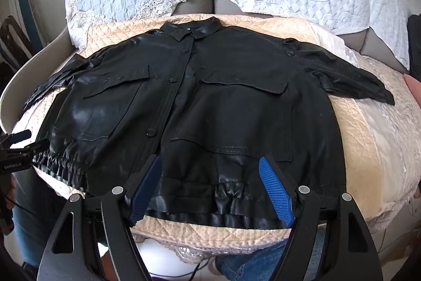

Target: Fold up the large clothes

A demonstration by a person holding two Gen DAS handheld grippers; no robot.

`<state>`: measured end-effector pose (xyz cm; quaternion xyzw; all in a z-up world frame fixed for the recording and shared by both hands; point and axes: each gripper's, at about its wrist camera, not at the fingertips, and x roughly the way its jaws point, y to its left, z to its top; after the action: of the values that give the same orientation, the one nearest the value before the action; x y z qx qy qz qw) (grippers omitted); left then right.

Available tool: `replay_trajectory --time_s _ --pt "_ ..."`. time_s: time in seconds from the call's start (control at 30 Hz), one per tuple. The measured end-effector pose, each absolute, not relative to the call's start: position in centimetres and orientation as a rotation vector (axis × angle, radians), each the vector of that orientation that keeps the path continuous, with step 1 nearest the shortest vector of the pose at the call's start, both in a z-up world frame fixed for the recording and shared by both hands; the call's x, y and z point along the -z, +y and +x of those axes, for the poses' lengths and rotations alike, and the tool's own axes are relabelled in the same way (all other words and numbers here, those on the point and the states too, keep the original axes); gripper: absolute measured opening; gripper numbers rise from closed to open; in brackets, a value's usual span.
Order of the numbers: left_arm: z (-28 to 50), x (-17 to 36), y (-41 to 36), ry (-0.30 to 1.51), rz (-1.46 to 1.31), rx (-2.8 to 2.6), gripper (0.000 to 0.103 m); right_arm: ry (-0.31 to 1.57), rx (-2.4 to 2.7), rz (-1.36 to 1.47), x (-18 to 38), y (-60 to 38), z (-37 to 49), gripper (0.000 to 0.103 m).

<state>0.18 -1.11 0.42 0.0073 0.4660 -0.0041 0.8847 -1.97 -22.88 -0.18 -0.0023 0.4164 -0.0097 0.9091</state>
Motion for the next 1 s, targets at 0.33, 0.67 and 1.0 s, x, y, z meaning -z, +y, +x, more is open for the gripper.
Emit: replay_trajectory --time_s 0.33,0.67,1.0 --pt "0.0 -0.7 -1.0 0.969 0.004 0.011 0.099 0.853 0.018 -0.013 0.0 -22.4 -1.9 0.076" --pt "0.2 -0.5 -0.9 0.982 -0.022 0.031 0.099 0.864 0.008 -0.008 0.1 -22.4 -1.9 0.076" --pt "0.2 -0.4 -0.4 0.975 -0.037 0.02 0.099 0.845 -0.004 -0.001 0.0 -22.2 -1.7 0.076"
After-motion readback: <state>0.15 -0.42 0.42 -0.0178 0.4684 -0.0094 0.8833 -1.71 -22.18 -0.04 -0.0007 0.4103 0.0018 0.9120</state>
